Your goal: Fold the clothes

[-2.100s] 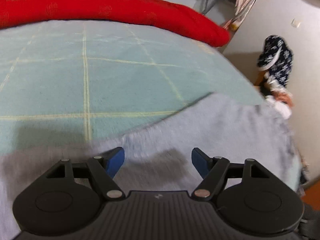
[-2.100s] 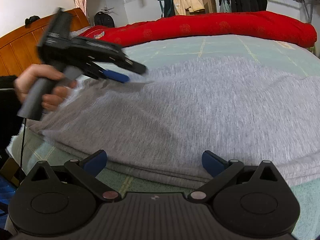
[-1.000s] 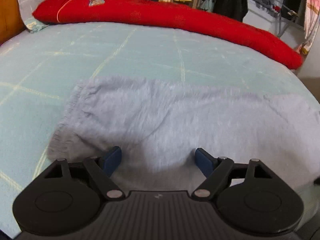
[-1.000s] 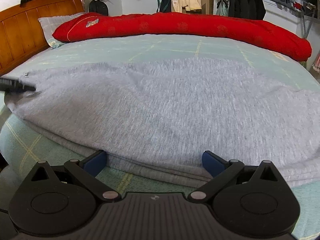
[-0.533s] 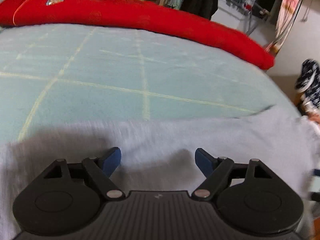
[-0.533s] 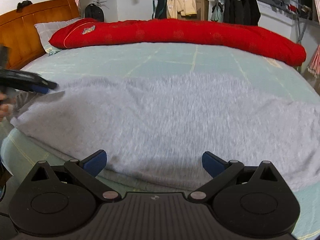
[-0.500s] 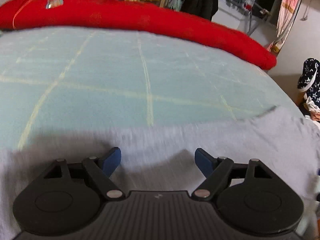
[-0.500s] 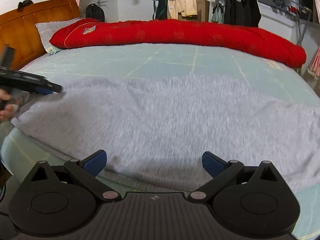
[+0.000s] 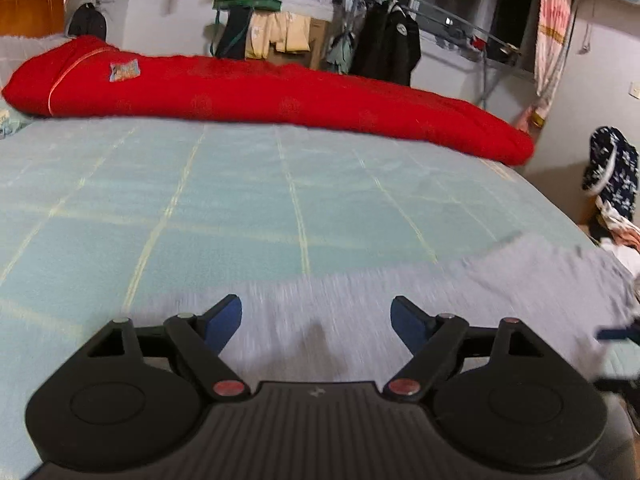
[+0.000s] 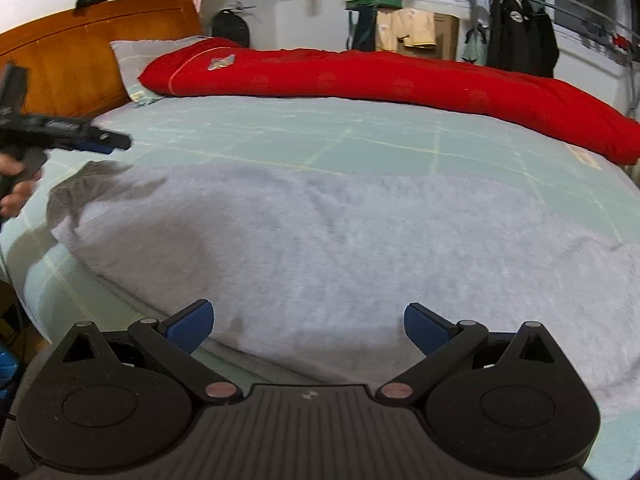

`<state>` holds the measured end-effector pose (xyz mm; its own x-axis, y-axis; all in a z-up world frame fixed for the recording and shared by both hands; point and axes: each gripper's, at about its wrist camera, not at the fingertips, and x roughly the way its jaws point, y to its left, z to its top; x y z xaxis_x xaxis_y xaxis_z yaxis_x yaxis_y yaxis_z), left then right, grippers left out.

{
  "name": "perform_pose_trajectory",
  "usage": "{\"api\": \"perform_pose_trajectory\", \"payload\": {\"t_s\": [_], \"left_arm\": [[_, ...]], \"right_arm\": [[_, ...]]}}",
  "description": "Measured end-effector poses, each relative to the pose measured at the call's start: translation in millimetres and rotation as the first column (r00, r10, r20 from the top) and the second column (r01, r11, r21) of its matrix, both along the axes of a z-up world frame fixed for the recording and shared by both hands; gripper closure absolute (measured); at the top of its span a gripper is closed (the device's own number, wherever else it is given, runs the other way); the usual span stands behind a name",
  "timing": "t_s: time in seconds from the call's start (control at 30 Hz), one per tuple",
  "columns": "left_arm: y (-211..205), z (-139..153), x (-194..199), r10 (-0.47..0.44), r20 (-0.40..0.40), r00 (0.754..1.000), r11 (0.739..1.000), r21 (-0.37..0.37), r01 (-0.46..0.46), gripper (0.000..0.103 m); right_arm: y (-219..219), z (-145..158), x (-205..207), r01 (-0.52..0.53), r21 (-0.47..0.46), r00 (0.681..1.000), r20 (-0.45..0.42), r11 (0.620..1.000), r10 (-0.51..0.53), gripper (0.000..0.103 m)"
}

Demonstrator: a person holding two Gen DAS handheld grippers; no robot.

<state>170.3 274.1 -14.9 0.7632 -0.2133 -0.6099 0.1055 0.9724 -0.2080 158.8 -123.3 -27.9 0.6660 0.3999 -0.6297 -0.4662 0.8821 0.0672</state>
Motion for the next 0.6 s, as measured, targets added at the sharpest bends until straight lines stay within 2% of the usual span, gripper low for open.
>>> {"api": "perform_pose_trajectory", "payload": {"t_s": [0.07,0.13,0.2,0.27,0.3,0.33,0.4,0.6], "left_arm": [[4,-3,-15,0.041,0.004,0.999,0.999,0.028,-0.041,0.022],[13,2,-31,0.105,0.04,0.994,0.993,0.041,-0.106,0.024],[29,10,-43,0.172,0.09,0.981,0.985,-0.01,-0.172,0.027],[50,16,-53,0.246,0.106,0.963,0.968,-0.081,-0.239,0.048],[58,17,-55,0.276,0.092,0.957,0.958,-0.113,-0.265,0.06],[67,15,-55,0.3,0.071,0.951,0.947,-0.145,-0.288,0.064],[79,8,-52,0.33,0.017,0.944,0.927,-0.196,-0.32,0.066],[97,-23,-34,0.359,-0.082,0.93,0.906,-0.206,-0.369,0.066]], "right_arm": [[5,2,-3,-0.018,0.011,1.0,0.001,1.0,0.018,0.0],[8,5,-9,-0.031,0.004,0.999,0.013,1.0,0.031,0.0],[7,8,-14,-0.031,-0.003,0.999,0.024,1.0,0.031,0.0],[3,10,-17,-0.021,0.003,1.0,0.023,1.0,0.021,0.0],[1,10,-19,-0.015,0.012,1.0,0.017,1.0,0.015,0.0],[-1,10,-19,-0.009,0.02,1.0,0.011,1.0,0.008,0.0],[-6,10,-20,0.005,0.038,1.0,-0.001,0.999,-0.005,0.0],[-5,8,-22,-0.002,0.03,1.0,-0.01,1.0,0.002,0.0]]}}
